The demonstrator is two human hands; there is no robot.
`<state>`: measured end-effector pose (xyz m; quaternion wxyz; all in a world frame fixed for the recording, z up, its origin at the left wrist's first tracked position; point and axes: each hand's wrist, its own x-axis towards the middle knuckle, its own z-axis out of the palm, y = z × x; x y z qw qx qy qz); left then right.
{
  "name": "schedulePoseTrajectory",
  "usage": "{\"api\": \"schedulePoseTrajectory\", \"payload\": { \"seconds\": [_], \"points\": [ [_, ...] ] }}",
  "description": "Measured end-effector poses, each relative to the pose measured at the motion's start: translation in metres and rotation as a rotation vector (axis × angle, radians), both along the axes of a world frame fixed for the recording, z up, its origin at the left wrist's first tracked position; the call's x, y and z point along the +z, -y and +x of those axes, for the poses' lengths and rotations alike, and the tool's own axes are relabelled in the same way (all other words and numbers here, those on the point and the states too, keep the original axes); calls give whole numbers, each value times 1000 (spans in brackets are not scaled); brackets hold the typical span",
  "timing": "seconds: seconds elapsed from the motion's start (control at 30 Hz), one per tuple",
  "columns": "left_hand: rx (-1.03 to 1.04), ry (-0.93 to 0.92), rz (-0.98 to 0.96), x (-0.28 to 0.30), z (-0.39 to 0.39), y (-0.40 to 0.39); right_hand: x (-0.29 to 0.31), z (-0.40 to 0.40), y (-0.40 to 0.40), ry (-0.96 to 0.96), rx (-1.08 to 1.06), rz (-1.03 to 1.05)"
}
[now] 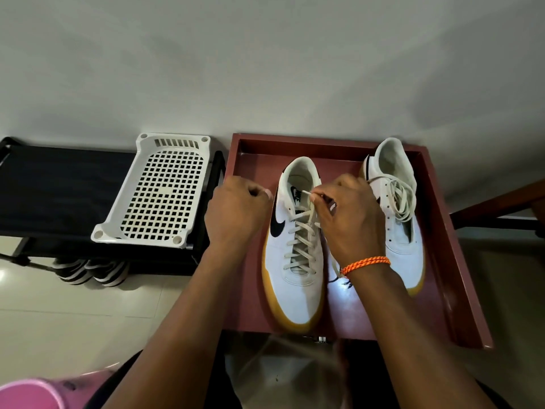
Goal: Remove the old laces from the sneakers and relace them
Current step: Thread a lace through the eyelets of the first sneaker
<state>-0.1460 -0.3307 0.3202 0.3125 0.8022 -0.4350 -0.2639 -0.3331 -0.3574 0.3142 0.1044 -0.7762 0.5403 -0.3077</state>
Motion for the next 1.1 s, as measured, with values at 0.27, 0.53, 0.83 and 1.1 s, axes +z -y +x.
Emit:
{"api": "schedulePoseTrajectory", "payload": {
  "seconds": [0.27,0.53,0.83,1.1],
  "points": [
    [-129,-77,49,0,-5,1,-5,10,-2,-247,67,14],
    [-163,-150,28,6,-4,-1,-24,13,2,122,11,330],
    [-176,-199,35,5,-2,-1,-19,16,-4,50,-39,291],
    [-204,-68,13,3,-5,0,-17,19,-7,-71,-39,175]
  ]
}}
